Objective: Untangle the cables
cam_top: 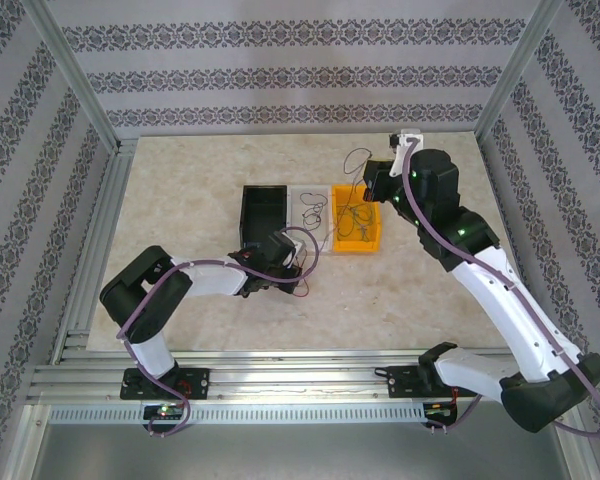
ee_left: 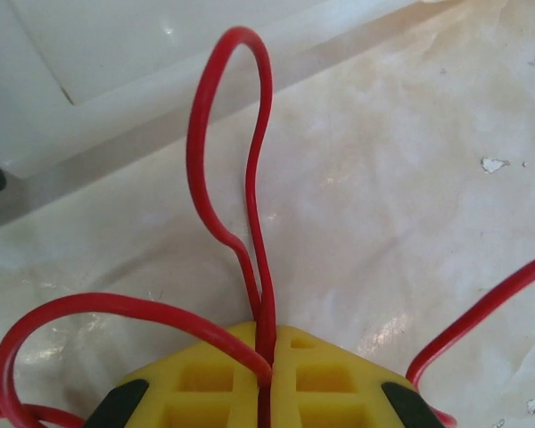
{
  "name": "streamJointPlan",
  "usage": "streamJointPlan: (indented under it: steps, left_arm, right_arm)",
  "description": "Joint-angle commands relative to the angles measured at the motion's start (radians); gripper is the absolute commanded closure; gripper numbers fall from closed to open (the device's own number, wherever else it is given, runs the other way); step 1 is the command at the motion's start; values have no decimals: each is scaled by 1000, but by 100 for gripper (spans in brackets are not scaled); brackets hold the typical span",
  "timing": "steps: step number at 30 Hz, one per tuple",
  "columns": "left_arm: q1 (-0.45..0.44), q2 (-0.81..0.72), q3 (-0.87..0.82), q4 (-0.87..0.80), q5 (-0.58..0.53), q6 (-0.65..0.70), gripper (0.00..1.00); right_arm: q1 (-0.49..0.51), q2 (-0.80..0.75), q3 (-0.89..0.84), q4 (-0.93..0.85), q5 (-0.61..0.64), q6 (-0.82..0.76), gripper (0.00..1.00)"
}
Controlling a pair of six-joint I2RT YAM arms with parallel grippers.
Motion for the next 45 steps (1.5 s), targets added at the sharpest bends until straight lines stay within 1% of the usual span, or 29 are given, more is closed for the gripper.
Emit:
streamJointPlan:
  steps: [1,2,3,5,7,9,10,11,13,18,24,27,32,39,45]
  left_arm:
    - [21,36,-64,-234,-50,-47,86]
    - [21,36,-63,-238,-49,-49,79]
    - [21,32,-63,-238,-47,-49,74]
    - [23,23,-63,-236,-44,-45,67]
    - [23,4,-67,-226,-46,-40,64]
    - [23,-25,-81,-202,-52,-36,63]
    - [23,-39,-88,-190,-55,-33,63]
    - [23,-54,-96,-179,-60,-31,66]
    - [23,-79,-108,-166,-74,-29,78]
    - [23,-133,-130,-146,-117,-36,100]
    - [24,-205,-163,-134,-179,-57,100]
    - [27,-230,-170,-140,-204,-65,100]
    - [33,-249,-168,-148,-209,-66,100]
    - [37,-239,-160,-156,-211,-65,100]
    - [41,-237,-155,-159,-212,-59,100]
  right_arm:
    - [-7,15,55,43,23,-47,100]
    - [-7,21,63,43,18,-50,100]
    - [-6,25,68,44,8,-53,100]
    - [-8,34,74,44,-10,-54,100]
    - [-4,41,74,46,-29,-50,100]
    - [-2,48,77,53,-50,-52,100]
    - [0,52,82,58,-60,-55,100]
    - [3,58,91,61,-64,-58,100]
    - [4,77,117,63,-73,-71,100]
    - [4,150,206,58,-76,-117,100]
    - [5,257,286,62,-111,-131,100]
    - [9,311,292,73,-136,-126,100]
    - [19,404,265,97,-170,-109,100]
    - [33,516,197,113,-141,-53,100]
    - [50,605,139,108,-168,9,100]
